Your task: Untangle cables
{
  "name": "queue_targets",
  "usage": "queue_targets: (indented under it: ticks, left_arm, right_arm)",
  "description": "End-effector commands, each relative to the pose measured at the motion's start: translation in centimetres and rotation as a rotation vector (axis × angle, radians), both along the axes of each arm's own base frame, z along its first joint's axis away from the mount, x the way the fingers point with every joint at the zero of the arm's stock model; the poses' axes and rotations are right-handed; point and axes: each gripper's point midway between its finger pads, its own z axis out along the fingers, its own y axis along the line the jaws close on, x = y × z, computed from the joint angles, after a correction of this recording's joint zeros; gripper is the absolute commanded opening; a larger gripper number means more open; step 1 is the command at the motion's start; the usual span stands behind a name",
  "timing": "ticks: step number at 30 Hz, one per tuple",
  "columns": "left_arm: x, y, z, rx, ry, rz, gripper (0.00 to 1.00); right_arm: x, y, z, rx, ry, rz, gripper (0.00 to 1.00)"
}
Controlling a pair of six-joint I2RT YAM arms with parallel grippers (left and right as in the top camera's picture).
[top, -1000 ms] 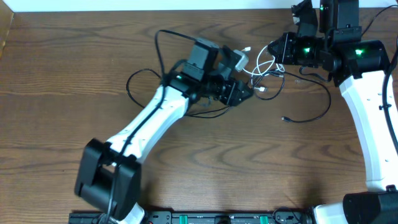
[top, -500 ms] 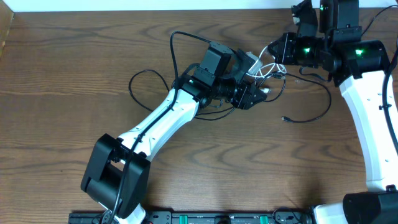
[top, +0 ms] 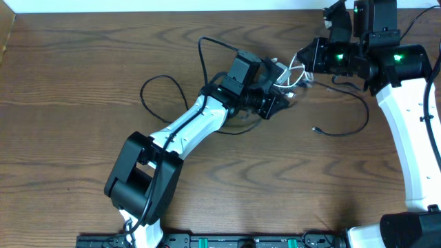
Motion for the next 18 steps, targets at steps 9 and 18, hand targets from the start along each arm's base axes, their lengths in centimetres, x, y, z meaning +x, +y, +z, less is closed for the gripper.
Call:
queue_targets:
  ticks: [9, 18]
  left_arm:
    - [3.4, 8.9, 0.4, 0.160, 0.065, 0.277, 0.07]
    - [1.7, 10.1, 8.0, 0.049, -0.024, 0.258, 0.07]
  right_arm:
    - [1.2, -13.0, -2.4, -0.235, 0.084, -0.433, 0.01]
    - [0.8, -7.4, -1.2, -0.106, -0.011, -0.060, 0.07]
